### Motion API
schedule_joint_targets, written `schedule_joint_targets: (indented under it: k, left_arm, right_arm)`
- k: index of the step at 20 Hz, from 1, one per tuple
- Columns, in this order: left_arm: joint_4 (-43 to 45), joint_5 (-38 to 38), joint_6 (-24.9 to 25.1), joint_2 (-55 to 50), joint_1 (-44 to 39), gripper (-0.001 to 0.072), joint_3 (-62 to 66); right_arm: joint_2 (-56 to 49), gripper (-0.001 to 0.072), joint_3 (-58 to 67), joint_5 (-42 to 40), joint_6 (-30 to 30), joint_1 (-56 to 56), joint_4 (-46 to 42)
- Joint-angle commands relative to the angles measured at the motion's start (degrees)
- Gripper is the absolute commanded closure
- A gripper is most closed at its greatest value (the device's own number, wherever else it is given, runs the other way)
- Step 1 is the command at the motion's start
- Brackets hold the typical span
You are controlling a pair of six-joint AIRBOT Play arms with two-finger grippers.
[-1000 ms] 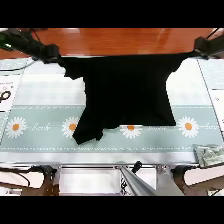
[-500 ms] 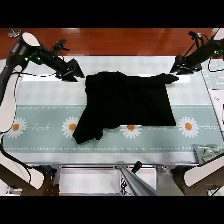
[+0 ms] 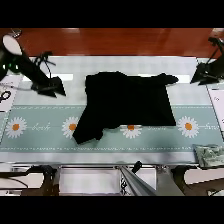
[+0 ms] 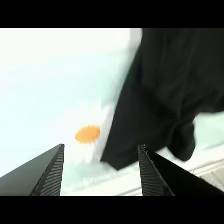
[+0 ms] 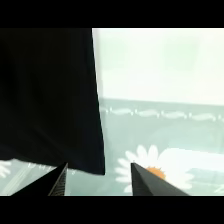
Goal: Fold the shirts.
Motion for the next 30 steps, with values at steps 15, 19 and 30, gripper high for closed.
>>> schedule_joint_targets:
  k: [15,19,30]
  left_arm:
    - [-9.38,26.84,6.6,15.96,-12.26,0.0113,-46.18]
    - [-9.75,31.8,2.73,15.96,-14.82,0.0397,-46.18]
    - [-10.38,30.21,2.93,16.13,-14.95,0.0687,-46.18]
  right_arm:
    - [8.79,0.0213,-28.0,-7.48,-4.79,-3.85,7.17]
    - [8.79,0.0213,-28.0,-7.34,-4.76,-3.85,7.3]
    - [14.47,0.0109,-45.07,-19.15,-10.21,-9.88,12.26]
